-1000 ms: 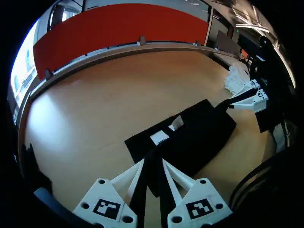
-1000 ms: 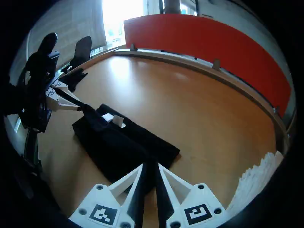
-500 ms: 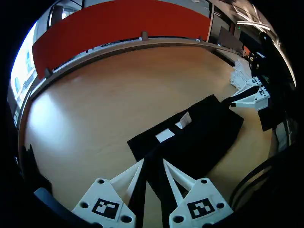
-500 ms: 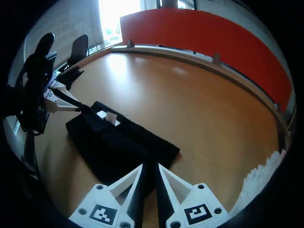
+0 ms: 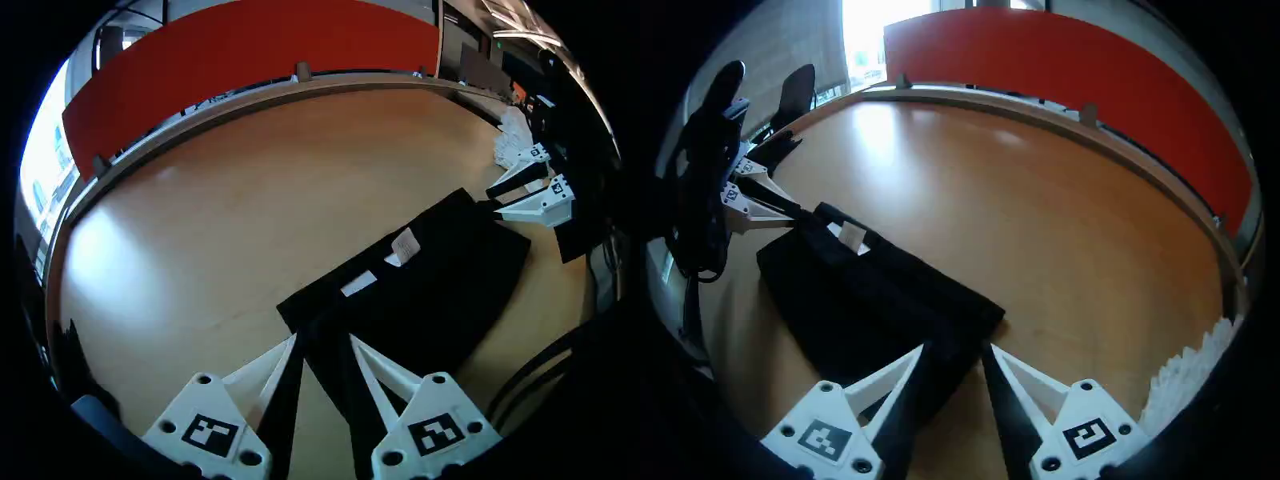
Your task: Fold towel
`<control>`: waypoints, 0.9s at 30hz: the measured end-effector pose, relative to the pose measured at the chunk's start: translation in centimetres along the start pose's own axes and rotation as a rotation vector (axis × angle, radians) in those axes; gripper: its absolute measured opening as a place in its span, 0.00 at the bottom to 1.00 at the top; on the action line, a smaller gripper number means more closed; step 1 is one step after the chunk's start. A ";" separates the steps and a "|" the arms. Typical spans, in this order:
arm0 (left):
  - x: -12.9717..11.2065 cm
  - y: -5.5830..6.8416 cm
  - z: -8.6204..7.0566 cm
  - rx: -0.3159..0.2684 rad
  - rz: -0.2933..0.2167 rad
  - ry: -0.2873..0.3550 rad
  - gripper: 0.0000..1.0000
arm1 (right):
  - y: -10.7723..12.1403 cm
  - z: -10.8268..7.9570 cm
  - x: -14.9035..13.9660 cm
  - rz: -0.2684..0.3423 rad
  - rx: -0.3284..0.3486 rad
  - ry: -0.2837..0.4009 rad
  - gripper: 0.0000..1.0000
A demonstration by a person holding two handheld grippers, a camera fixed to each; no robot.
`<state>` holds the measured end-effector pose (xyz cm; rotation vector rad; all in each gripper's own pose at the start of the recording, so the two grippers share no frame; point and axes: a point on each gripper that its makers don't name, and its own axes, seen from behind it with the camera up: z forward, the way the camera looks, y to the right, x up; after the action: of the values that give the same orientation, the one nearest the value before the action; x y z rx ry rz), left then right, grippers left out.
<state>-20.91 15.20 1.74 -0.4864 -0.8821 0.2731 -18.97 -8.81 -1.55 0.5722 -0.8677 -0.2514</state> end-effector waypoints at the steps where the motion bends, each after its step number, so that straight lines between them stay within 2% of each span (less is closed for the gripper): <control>1: 0.0 -0.1 0.1 0.003 0.003 -0.001 0.35 | 0.1 0.1 0.0 -0.003 -0.004 0.001 0.55; 6: -0.1 -0.6 0.3 0.020 0.015 -0.002 0.38 | 0.5 0.3 0.0 -0.014 -0.017 0.003 0.64; 14: -0.1 -1.3 0.5 0.044 0.021 -0.004 0.41 | 1.2 0.5 0.6 -0.006 -0.038 0.013 0.71; 18: 0.0 -2.0 0.6 0.063 0.019 -0.004 0.42 | 1.8 0.5 1.2 0.002 -0.055 0.024 0.85; 22: 0.2 -2.3 0.5 0.068 0.007 -0.004 0.42 | 2.5 0.5 1.8 0.010 -0.081 0.038 0.93; 24: 0.2 -2.4 0.4 0.065 -0.003 -0.003 0.42 | 2.9 0.5 2.1 0.014 -0.095 0.043 1.00; 25: 0.3 -2.4 0.4 0.063 -0.009 -0.003 0.42 | 3.0 0.5 2.2 0.016 -0.102 0.046 1.00; 27: 0.3 -2.3 0.4 0.056 -0.019 -0.002 0.61 | 3.3 0.5 2.3 0.019 -0.112 0.051 1.00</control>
<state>-20.93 13.43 3.34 -0.4253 -0.8782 0.2805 -17.95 -7.32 2.08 0.4644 -0.8046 -0.2654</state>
